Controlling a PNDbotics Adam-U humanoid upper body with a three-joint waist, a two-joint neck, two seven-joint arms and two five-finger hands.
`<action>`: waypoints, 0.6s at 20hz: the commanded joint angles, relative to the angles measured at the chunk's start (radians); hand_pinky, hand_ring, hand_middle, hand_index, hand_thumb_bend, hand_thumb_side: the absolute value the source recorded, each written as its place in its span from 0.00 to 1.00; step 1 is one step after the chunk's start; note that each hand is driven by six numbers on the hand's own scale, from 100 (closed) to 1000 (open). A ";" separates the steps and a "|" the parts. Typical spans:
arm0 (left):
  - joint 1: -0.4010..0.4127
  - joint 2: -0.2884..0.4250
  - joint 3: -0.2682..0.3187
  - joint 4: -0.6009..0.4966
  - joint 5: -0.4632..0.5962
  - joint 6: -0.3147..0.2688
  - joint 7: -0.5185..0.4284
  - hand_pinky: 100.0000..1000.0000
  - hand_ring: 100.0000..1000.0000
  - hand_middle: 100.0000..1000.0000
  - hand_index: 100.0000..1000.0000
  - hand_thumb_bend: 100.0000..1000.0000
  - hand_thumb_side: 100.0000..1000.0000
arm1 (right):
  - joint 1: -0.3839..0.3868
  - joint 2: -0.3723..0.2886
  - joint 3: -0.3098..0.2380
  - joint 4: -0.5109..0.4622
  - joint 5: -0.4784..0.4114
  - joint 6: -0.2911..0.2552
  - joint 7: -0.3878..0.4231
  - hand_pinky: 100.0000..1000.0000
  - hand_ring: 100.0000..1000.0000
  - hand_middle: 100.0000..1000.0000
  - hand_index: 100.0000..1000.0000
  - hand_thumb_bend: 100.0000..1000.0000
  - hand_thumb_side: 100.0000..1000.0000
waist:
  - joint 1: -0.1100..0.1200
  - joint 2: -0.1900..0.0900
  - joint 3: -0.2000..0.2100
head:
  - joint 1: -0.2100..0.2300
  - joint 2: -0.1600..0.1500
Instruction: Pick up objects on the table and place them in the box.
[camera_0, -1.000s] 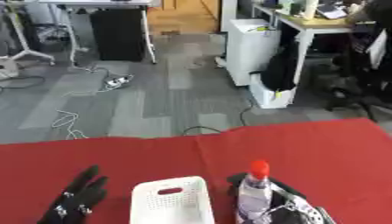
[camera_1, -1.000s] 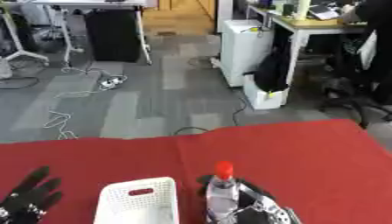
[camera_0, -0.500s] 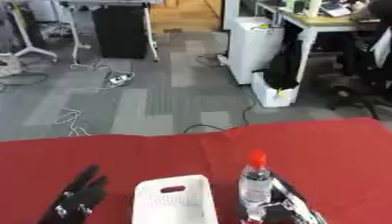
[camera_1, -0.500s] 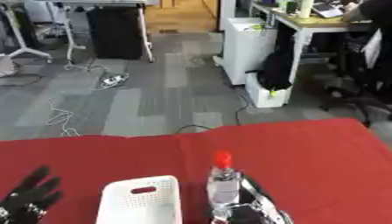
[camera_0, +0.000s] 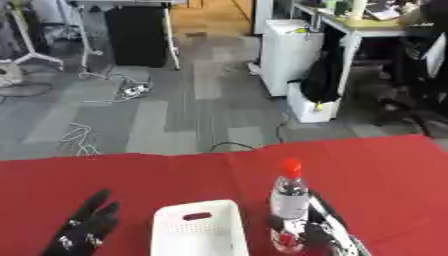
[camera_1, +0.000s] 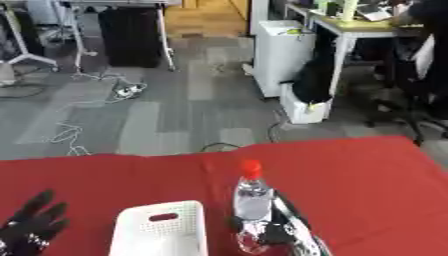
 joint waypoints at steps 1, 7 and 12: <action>-0.002 0.006 0.005 -0.015 0.003 -0.001 -0.002 0.96 1.00 1.00 0.88 0.00 0.81 | -0.061 -0.052 0.018 -0.045 -0.078 0.040 -0.003 0.00 0.00 0.00 0.33 0.55 0.36 | -0.006 -0.032 0.001 | 0.000 -0.004; 0.005 0.013 0.001 -0.012 0.007 0.001 -0.007 0.96 1.00 1.00 0.88 0.00 0.81 | -0.142 -0.128 0.063 -0.073 -0.232 0.095 0.005 0.00 0.00 0.00 0.32 0.55 0.41 | -0.020 -0.047 0.004 | 0.012 -0.011; 0.010 0.018 -0.002 -0.008 0.011 0.002 -0.011 0.96 1.00 1.00 0.88 0.00 0.81 | -0.206 -0.136 0.117 -0.085 -0.290 0.111 0.030 0.00 0.00 0.00 0.31 0.58 0.42 | -0.031 -0.057 0.008 | 0.027 -0.012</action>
